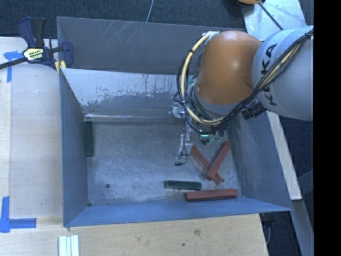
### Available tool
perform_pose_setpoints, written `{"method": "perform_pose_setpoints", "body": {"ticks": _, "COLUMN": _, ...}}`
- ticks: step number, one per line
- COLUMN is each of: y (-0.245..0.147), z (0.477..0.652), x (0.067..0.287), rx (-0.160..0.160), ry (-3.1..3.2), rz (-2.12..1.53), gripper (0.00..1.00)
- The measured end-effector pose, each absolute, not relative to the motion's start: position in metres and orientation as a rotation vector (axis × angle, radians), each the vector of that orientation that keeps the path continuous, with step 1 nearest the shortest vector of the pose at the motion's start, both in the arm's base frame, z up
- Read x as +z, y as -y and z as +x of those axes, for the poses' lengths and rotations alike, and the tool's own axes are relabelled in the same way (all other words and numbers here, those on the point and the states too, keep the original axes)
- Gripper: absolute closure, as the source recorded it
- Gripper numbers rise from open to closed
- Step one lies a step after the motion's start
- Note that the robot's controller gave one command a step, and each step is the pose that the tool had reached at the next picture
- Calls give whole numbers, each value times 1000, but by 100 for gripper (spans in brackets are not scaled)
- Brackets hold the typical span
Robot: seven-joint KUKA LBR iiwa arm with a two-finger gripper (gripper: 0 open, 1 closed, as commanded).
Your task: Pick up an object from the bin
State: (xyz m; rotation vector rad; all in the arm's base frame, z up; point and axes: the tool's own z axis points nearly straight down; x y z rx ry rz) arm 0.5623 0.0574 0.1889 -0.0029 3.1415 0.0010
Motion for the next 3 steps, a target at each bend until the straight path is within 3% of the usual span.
{"method": "perform_pose_setpoints", "body": {"ticks": 1, "y": -57, "z": 563, "x": 190, "rx": 1, "ry": -3138, "rz": -1, "gripper": 0}}
{"method": "perform_pose_setpoints", "body": {"ticks": 2, "y": -29, "z": 547, "x": 159, "rx": 3, "ry": -3129, "rz": -104, "gripper": 0}}
{"method": "perform_pose_setpoints", "body": {"ticks": 3, "y": -19, "z": 561, "x": 100, "rx": -4, "ry": -3122, "rz": -273, "gripper": 0}}
